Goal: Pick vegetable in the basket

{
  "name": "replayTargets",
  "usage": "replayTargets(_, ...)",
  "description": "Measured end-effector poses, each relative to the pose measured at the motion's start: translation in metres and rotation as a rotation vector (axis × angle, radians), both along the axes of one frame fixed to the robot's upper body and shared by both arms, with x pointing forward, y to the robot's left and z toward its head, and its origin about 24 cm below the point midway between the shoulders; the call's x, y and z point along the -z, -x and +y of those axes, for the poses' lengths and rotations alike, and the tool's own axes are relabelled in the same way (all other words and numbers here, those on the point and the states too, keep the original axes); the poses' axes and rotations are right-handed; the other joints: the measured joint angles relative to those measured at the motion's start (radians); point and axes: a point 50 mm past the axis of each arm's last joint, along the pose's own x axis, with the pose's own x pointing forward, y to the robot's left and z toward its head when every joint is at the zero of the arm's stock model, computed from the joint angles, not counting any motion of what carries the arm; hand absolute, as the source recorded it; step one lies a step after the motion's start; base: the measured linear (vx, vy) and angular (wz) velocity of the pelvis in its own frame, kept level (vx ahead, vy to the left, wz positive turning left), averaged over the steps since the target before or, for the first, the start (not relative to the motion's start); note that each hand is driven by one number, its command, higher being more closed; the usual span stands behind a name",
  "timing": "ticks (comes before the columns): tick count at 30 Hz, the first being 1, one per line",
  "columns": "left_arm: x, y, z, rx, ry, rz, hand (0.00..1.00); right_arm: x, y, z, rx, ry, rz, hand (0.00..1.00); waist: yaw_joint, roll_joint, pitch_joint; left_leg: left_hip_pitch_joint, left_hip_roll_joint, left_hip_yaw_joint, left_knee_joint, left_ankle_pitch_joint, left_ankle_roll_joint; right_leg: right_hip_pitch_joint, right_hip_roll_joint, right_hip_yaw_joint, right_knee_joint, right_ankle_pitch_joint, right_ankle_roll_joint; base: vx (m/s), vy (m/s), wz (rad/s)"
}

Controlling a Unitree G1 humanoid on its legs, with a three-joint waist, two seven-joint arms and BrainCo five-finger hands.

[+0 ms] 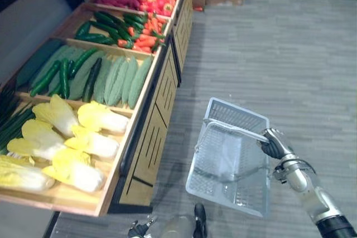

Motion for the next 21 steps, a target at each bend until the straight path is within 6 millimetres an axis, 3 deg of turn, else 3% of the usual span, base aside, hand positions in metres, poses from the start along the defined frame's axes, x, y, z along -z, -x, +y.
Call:
replayTargets(1, 0.000, 0.005, 0.004, 0.033, -0.018, 0.023, 0.00, 0.007, 0.002, 0.004, -0.002, -0.017, 0.023, 1.00, -0.005, -0.012, -0.004, 0.066, -0.007, -0.021, -0.017, -0.011, 0.004, -0.087, 0.011, 0.029, 0.236, 0.028, 0.001, 0.42, 0.104, 0.32)
replayTargets(2, 0.000, 0.006, 0.004, 0.047, -0.022, 0.029, 0.00, 0.009, 0.003, 0.003, 0.001, -0.017, 0.034, 1.00, -0.010, -0.013, -0.005, 0.097, -0.009, -0.037, -0.018, -0.018, 0.008, -0.122, 0.017, 0.023, 0.315, 0.019, -0.015, 0.42, 0.053, 0.58)
replayTargets(4, 0.001, 0.007, 0.003, 0.062, -0.020, 0.037, 0.00, 0.013, 0.002, -0.002, 0.021, -0.011, 0.047, 1.00, -0.031, -0.007, -0.003, 0.202, -0.010, -0.106, -0.055, -0.026, 0.020, -0.237, 0.016, -0.044, 0.417, -0.069, -0.163, 0.42, 0.011, 0.73)
replayTargets(5, 0.001, 0.006, 0.003, 0.062, -0.020, 0.036, 0.00, 0.014, 0.002, -0.003, 0.026, -0.011, 0.051, 1.00, -0.036, -0.007, -0.003, 0.213, -0.010, -0.119, -0.060, -0.026, 0.020, -0.252, 0.012, -0.057, 0.406, -0.085, -0.188, 0.46, -0.039, 1.02)
replayTargets(6, 0.001, 0.005, 0.003, 0.057, -0.017, 0.034, 0.00, 0.018, 0.003, -0.009, 0.048, -0.003, 0.069, 1.00, -0.052, -0.007, -0.003, 0.257, -0.008, -0.172, -0.070, -0.026, 0.021, -0.295, -0.006, -0.108, 0.285, -0.123, -0.245, 0.36, -0.059, 0.91)
replayTargets(9, 0.001, 0.003, 0.001, 0.058, -0.012, 0.023, 0.00, 0.030, 0.006, -0.026, 0.121, 0.003, 0.120, 1.00, -0.052, 0.007, 0.001, 0.304, 0.006, -0.258, -0.062, -0.028, 0.017, -0.281, -0.008, -0.129, -0.043, -0.135, -0.253, 0.36, -0.115, 1.08)
replayTargets(10, 0.001, 0.001, -0.003, 0.059, -0.002, 0.009, 0.00, 0.031, 0.007, -0.037, 0.176, 0.002, 0.117, 1.00, -0.053, 0.019, -0.002, 0.301, 0.020, -0.309, -0.044, -0.052, -0.001, -0.264, -0.002, -0.104, -0.249, -0.119, -0.230, 0.33, -0.198, 1.19)
replayTargets(12, 0.000, -0.001, -0.005, 0.059, 0.000, -0.007, 0.00, 0.032, 0.009, -0.057, 0.272, 0.003, 0.119, 1.00, -0.048, 0.017, 0.003, 0.297, 0.033, -0.401, -0.009, -0.125, -0.036, -0.259, 0.002, 0.034, -0.478, -0.086, -0.189, 0.39, -0.326, 1.37)
replayTargets(13, 0.000, 0.001, -0.003, 0.033, 0.001, -0.009, 0.00, 0.035, 0.012, -0.066, 0.322, 0.003, 0.135, 1.00, -0.046, 0.007, 0.001, 0.288, 0.036, -0.448, 0.026, -0.167, -0.056, -0.254, 0.003, 0.133, -0.534, -0.078, -0.174, 0.32, -0.361, 1.20)
replayTargets(15, 0.001, 0.012, 0.001, -0.001, -0.002, 0.012, 0.00, 0.040, 0.018, -0.079, 0.387, 0.001, 0.161, 1.00, -0.046, -0.008, -0.003, 0.276, 0.047, -0.516, 0.085, -0.236, -0.098, -0.228, 0.007, 0.220, -0.560, -0.079, -0.165, 0.33, -0.497, 1.42)
replayTargets(16, 0.003, 0.023, 0.001, -0.022, 0.001, 0.043, 0.00, 0.047, 0.027, -0.096, 0.472, -0.001, 0.198, 1.00, -0.049, 0.001, -0.023, 0.245, 0.096, -0.597, 0.131, -0.282, -0.144, -0.216, 0.025, 0.170, -0.534, -0.045, -0.054, 0.41, -0.665, 1.91)
replayTargets(17, 0.005, 0.026, -0.006, -0.040, 0.024, 0.046, 0.00, 0.048, 0.033, -0.109, 0.547, -0.013, 0.204, 1.00, -0.050, 0.037, -0.049, 0.198, 0.143, -0.629, 0.156, -0.262, -0.174, -0.217, 0.048, 0.090, -0.519, -0.065, -0.089, 0.38, -0.661, 1.96)
replayTargets(18, 0.005, 0.023, -0.010, -0.055, 0.033, 0.036, 0.00, 0.048, 0.037, -0.118, 0.588, -0.005, 0.215, 1.00, -0.050, 0.050, -0.057, 0.161, 0.170, -0.649, 0.165, -0.220, -0.194, -0.218, 0.054, 0.024, -0.491, -0.080, -0.112, 0.24, -0.449, 1.41)
replayTargets(21, 0.004, 0.020, -0.007, -0.100, 0.035, 0.015, 0.00, 0.051, 0.046, -0.128, 0.648, -0.016, 0.229, 1.00, -0.054, 0.044, -0.056, 0.087, 0.203, -0.613, 0.178, -0.087, -0.210, -0.183, 0.039, -0.123, -0.479, -0.104, -0.154, 0.19, -0.485, 1.53)
